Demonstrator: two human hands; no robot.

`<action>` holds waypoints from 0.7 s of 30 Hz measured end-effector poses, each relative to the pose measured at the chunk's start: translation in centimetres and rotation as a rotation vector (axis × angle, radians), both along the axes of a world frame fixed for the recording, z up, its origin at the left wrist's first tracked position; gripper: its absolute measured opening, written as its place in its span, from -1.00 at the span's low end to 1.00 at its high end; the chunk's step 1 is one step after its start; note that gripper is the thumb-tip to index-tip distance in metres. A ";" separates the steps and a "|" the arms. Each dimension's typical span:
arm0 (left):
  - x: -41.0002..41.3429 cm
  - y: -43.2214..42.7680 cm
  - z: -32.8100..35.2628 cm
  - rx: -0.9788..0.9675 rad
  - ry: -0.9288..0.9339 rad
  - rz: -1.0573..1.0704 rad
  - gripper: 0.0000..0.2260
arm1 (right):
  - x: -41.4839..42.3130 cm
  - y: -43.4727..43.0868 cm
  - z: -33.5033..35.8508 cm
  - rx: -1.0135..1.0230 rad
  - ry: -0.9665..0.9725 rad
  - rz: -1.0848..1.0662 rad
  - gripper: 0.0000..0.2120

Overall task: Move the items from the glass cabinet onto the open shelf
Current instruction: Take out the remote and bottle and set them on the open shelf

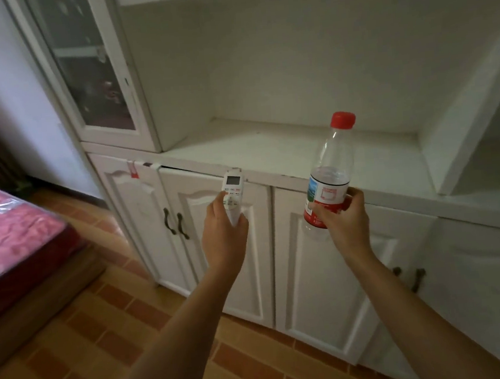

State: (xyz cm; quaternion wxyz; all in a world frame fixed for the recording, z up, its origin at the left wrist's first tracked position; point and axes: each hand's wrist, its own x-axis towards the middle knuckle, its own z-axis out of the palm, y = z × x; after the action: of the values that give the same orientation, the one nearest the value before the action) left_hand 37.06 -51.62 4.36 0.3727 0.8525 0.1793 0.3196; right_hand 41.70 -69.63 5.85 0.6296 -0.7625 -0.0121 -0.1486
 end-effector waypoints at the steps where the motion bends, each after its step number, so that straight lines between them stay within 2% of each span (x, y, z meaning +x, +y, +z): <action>1: -0.2 0.8 -0.1 0.009 -0.001 0.009 -0.52 | 0.1 0.8 0.0 0.005 0.003 0.020 -0.43; 11: 2.4 4.2 -0.4 -0.005 -0.014 0.041 -0.55 | 3.0 4.0 0.4 0.020 0.001 0.097 -0.43; 21: 14.2 7.5 -0.2 -0.035 -0.011 0.016 -0.56 | 13.8 6.8 0.9 -0.012 -0.042 0.120 -0.44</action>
State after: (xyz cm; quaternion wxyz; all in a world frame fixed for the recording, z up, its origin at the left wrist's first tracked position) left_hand 51.22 -44.15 4.14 0.3858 0.8427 0.1898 0.3241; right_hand 55.52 -62.79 6.77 0.6323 -0.7610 -0.0718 -0.1265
